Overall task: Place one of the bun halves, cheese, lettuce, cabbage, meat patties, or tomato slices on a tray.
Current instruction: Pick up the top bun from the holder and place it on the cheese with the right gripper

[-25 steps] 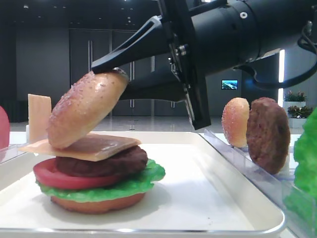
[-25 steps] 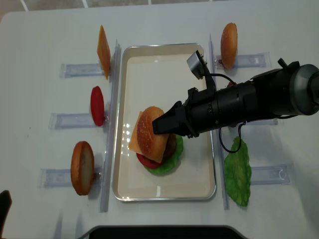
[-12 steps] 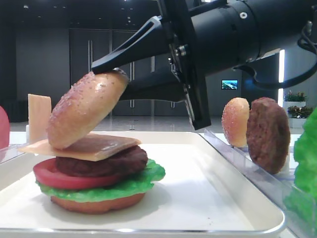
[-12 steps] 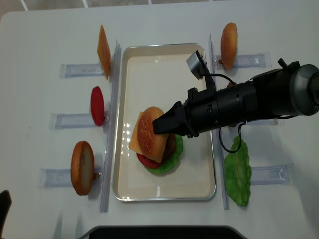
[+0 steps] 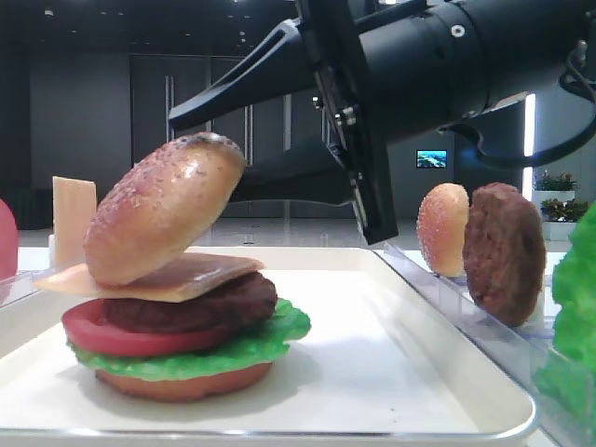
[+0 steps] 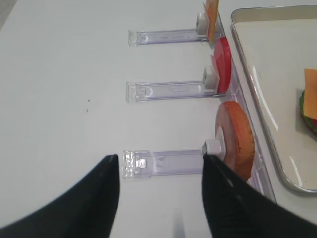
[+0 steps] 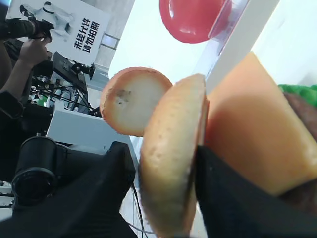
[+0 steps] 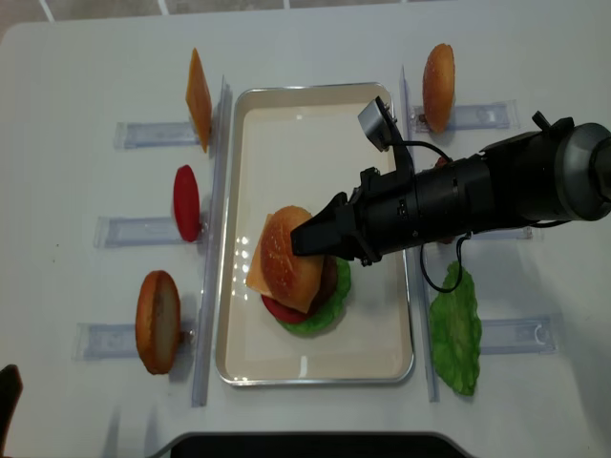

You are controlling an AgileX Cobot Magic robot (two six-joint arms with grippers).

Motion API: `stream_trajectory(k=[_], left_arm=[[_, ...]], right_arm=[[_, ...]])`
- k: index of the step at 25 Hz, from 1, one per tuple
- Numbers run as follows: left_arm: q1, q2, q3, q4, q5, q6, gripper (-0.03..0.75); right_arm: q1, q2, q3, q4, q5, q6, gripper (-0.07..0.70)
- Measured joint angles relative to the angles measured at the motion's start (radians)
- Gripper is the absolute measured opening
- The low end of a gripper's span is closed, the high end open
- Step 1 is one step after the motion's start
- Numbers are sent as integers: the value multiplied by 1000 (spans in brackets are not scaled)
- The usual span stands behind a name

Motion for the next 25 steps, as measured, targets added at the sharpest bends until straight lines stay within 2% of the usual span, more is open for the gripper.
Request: stream_trajectory(k=[2,6,16,25], left_arm=[[0,0,0,0,0,0,408],[0,0,0,0,0,0,408],[0,0,0,0,0,0,408],[0,0,0,0,0,0,408]], right_arm=[[0,0,0,0,-6,-2,342],[0,-5,0,-1,-57,-18,372],[0,-51,0,-7,-160,-49,393],[0,-58,0,-24,-189,-67,482]])
